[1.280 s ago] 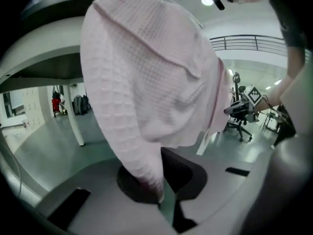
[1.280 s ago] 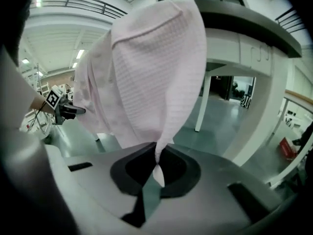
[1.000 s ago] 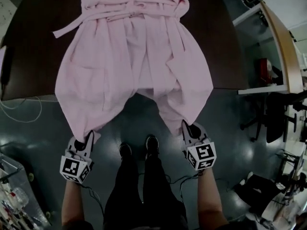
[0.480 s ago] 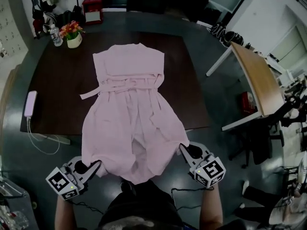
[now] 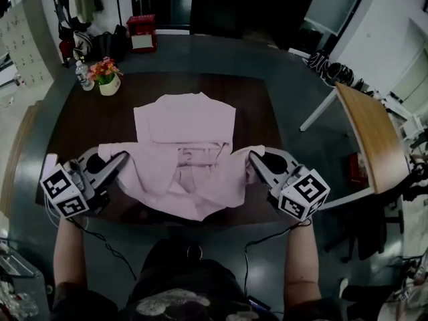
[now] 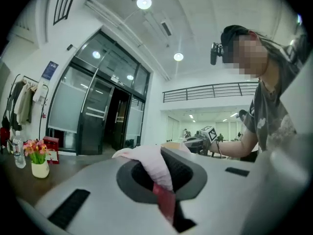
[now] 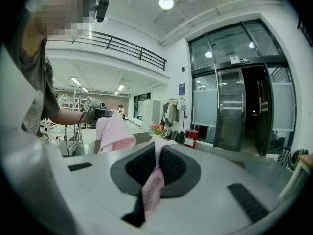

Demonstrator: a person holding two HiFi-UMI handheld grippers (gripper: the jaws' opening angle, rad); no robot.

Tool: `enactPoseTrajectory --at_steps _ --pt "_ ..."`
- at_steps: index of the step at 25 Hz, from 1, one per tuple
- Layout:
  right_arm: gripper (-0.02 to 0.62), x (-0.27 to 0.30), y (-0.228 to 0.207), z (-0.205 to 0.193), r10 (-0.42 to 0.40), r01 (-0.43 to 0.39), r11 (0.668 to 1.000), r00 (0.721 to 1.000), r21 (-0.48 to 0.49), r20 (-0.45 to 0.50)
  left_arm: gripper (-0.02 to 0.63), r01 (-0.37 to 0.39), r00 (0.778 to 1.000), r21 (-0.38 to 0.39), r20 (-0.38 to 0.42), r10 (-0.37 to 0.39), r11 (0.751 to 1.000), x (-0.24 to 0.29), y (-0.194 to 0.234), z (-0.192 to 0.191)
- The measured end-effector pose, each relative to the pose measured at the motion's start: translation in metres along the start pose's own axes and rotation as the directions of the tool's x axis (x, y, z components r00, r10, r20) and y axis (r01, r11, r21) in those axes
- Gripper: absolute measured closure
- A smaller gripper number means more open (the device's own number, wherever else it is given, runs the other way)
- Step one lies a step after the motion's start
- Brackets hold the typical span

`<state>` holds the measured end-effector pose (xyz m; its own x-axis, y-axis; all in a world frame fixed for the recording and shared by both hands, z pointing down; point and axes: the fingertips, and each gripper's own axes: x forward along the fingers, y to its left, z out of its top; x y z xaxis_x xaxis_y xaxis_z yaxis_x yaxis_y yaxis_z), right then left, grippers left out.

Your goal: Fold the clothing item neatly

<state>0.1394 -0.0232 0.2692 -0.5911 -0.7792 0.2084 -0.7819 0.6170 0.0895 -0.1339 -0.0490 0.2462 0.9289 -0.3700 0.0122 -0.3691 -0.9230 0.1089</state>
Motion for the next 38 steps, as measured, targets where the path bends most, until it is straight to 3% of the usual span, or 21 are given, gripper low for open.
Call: enactPoseTrajectory --at_steps 4,8,11,14,17,20,22,25,29,31,35,38 --pt "0.594 0.065 -0.074 0.017 -0.022 0.023 1.000 0.998 0.010 -0.057 0.591 -0.049 0.999 -0.009 0.017 0.049 0.999 0.032 0.091 0.029" --pt "0.594 0.119 -0.176 0.032 -0.139 0.146 0.980 0.989 0.134 -0.059 0.591 -0.119 0.993 0.003 0.027 0.119 0.993 0.049 0.205 0.051" --pt "0.594 0.157 -0.242 0.028 -0.220 0.233 0.960 0.971 0.153 -0.092 0.591 -0.149 0.989 0.004 0.004 0.149 0.989 0.062 0.286 0.051" --pt "0.594 0.190 -0.307 0.002 -0.285 0.309 0.932 0.948 0.190 -0.145 0.591 -0.178 0.984 -0.002 -0.027 0.178 0.984 0.075 0.355 0.032" --pt "0.594 0.211 -0.369 -0.040 -0.334 0.382 0.882 0.920 0.276 -0.207 0.591 -0.209 0.977 -0.062 -0.052 0.206 0.976 0.084 0.414 -0.001" --pt "0.594 0.218 -0.411 -0.104 -0.357 0.455 0.829 0.878 0.324 -0.319 0.591 -0.213 0.963 -0.089 -0.187 0.193 0.973 0.095 0.438 -0.061" --pt "0.594 0.219 -0.434 -0.152 -0.369 0.514 0.797 0.830 0.317 -0.418 0.591 -0.223 0.931 -0.094 -0.314 0.184 0.970 0.103 0.448 -0.110" --pt "0.594 0.224 -0.459 -0.207 -0.399 0.589 0.761 0.754 0.270 -0.521 0.591 -0.265 0.852 -0.072 -0.483 0.199 0.962 0.107 0.477 -0.182" --pt "0.594 0.233 -0.472 -0.246 -0.441 0.648 0.732 0.687 0.211 -0.578 0.591 -0.373 0.755 -0.048 -0.596 0.273 0.927 0.099 0.519 -0.231" --pt "0.594 0.239 -0.475 -0.256 -0.445 0.654 0.733 0.668 0.186 -0.597 0.591 -0.391 0.729 -0.042 -0.624 0.282 0.919 0.100 0.530 -0.241" --pt "0.568 0.252 -0.472 -0.267 -0.441 0.661 0.732 0.643 0.164 -0.626 0.591 -0.367 0.678 0.007 -0.682 0.273 0.930 0.104 0.530 -0.252" --pt "0.464 0.249 -0.469 -0.268 -0.453 0.669 0.730 0.625 0.138 -0.635 0.561 -0.380 0.687 0.022 -0.663 0.298 0.925 0.105 0.528 -0.244"
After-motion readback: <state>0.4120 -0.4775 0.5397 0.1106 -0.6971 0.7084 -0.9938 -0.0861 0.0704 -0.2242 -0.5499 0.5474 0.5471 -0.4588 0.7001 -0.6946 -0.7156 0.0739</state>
